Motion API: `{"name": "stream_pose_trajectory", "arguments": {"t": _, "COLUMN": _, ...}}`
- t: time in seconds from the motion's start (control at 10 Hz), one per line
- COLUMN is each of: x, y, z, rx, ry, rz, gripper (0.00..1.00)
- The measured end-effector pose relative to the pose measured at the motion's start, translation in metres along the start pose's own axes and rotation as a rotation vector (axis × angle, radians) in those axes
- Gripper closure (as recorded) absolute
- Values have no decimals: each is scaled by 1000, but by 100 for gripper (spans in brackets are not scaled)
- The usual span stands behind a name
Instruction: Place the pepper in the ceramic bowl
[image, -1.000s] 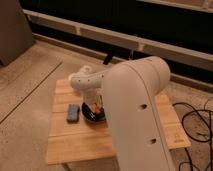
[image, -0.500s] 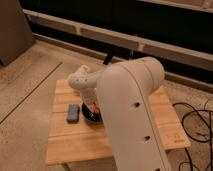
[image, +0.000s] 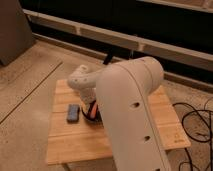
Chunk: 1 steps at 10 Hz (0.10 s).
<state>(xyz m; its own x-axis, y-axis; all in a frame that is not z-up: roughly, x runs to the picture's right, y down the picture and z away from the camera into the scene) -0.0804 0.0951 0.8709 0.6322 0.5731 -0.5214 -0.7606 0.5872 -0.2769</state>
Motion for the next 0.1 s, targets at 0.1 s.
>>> {"name": "stream_pose_trajectory", "arguments": {"t": 0.1, "x": -10, "y": 2, "z": -11, "rx": 2, "ry": -60, "rz": -17, "gripper": 26}}
